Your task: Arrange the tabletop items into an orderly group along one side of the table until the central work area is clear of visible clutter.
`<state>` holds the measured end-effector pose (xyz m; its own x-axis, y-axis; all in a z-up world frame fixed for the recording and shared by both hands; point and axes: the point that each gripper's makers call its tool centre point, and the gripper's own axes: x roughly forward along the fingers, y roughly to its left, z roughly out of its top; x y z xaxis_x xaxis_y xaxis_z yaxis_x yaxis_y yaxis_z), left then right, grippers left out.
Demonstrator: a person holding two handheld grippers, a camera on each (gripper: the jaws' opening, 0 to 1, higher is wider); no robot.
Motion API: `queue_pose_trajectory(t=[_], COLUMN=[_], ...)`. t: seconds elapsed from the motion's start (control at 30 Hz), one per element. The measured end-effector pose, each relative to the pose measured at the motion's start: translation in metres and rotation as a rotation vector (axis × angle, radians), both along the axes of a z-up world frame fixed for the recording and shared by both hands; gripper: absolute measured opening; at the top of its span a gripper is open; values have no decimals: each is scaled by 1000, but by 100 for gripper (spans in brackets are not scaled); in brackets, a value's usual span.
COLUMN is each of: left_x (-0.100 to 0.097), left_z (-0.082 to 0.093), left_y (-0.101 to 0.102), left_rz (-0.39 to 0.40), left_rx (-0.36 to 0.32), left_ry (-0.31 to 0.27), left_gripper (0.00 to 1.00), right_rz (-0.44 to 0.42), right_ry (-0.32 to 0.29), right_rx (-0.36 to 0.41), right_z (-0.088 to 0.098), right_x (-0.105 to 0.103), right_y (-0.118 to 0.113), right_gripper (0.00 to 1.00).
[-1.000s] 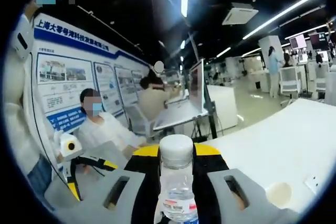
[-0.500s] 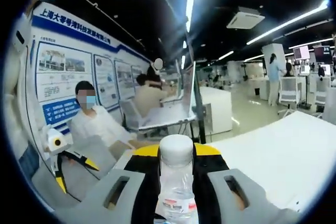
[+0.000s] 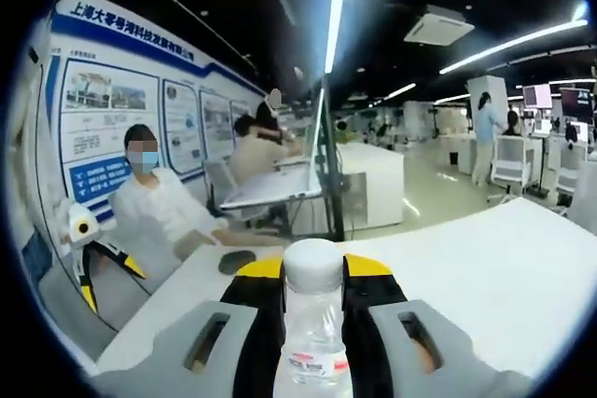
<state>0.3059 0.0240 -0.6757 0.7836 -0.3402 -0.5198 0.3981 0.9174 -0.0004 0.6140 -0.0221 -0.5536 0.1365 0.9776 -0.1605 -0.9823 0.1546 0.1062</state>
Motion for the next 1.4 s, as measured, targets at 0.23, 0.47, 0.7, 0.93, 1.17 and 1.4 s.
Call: queue_pose_trajectory(t=[0.23,0.47,0.7,0.93,1.17,1.4], left_x=[-2,-3,-5,-6,-8,-8], left_z=[-5,-10,-15,-18,-22,-23], left_y=[1,1,3,4,4,4], left_rz=[-1,-5,-2,-7,-18,-18], left_rx=[15,25,32,47,61,68], left_ry=[19,41,62,77,91,96], left_gripper=[82,80,79,78,78,77], right_rz=[-7,42,64,75,76,97], right_ry=[1,-39,-45,-47,-62,-94], right_rx=[33,21,-12,-34,-32,-45], right_z=[-7,-17,-35,-48,-45,-45], right_x=[15,19,23,26,24,20], right_y=[-1,6,6,8,8,4], right_gripper=[19,19,19,20,20,20])
